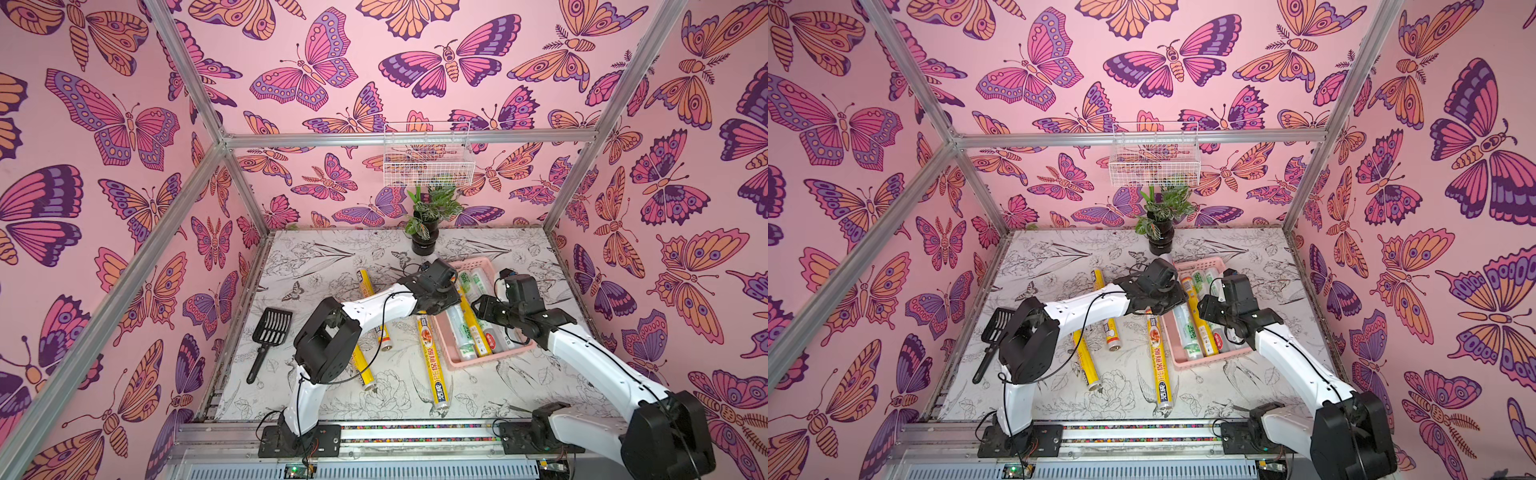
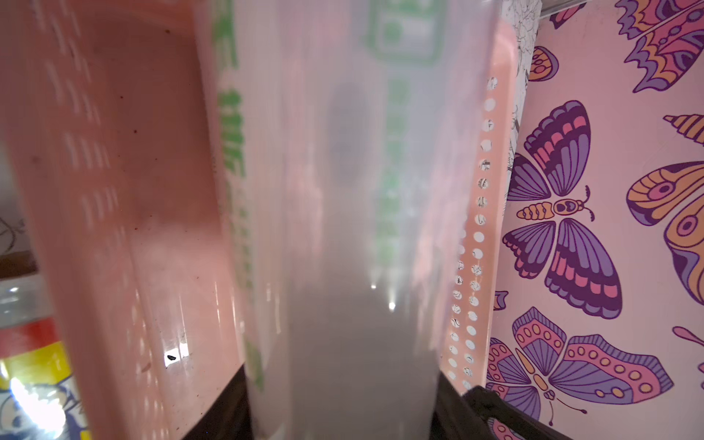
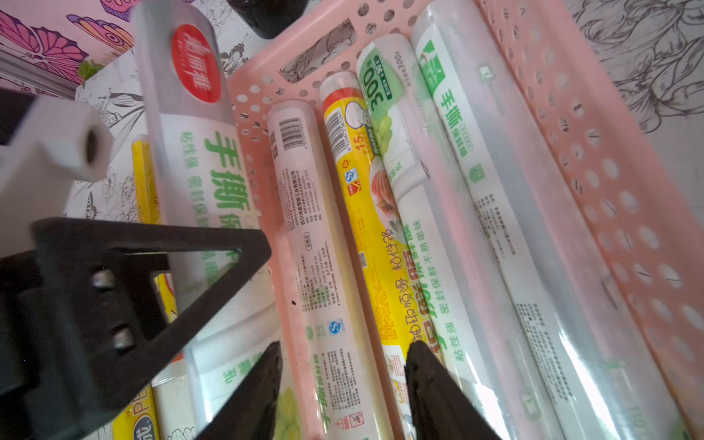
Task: Put the plastic wrap into the basket
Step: Place the plastic wrap in the basket.
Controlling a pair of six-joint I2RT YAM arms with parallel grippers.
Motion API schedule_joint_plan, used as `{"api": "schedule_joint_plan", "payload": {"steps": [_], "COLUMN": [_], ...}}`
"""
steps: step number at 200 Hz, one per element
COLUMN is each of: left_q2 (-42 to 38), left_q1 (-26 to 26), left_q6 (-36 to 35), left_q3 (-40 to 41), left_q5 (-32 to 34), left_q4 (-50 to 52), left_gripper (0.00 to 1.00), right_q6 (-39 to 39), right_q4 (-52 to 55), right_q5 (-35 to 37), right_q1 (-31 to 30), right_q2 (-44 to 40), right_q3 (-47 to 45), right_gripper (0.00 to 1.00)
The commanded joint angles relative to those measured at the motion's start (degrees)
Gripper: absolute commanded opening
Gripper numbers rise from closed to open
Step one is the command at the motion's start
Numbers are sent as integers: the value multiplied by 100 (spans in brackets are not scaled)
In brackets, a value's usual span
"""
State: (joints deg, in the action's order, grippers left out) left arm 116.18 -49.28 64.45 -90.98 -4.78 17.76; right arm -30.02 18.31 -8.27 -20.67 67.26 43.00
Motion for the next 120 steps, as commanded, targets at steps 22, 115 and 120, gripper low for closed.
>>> {"api": "schedule_joint_plan", "payload": {"steps": [22,115,120], "left_q2": [4,253,271], "left_q1": [-250,-398,-394], "left_q6": [-633,401,427], "left_q3": [-777,-912,-905], "left_q5": [1002,521,513], "left_q4": [1439,1850,1848], "left_gripper": [6,9,9], "right_q6": [231,260,260], "right_q4": [354,172,172], "right_q5": [138,-101,-129], "right_q1": [57,57,57], "right_q2": [174,456,475], "right_q3": [261,405,415], "right_gripper": [56,56,56]}}
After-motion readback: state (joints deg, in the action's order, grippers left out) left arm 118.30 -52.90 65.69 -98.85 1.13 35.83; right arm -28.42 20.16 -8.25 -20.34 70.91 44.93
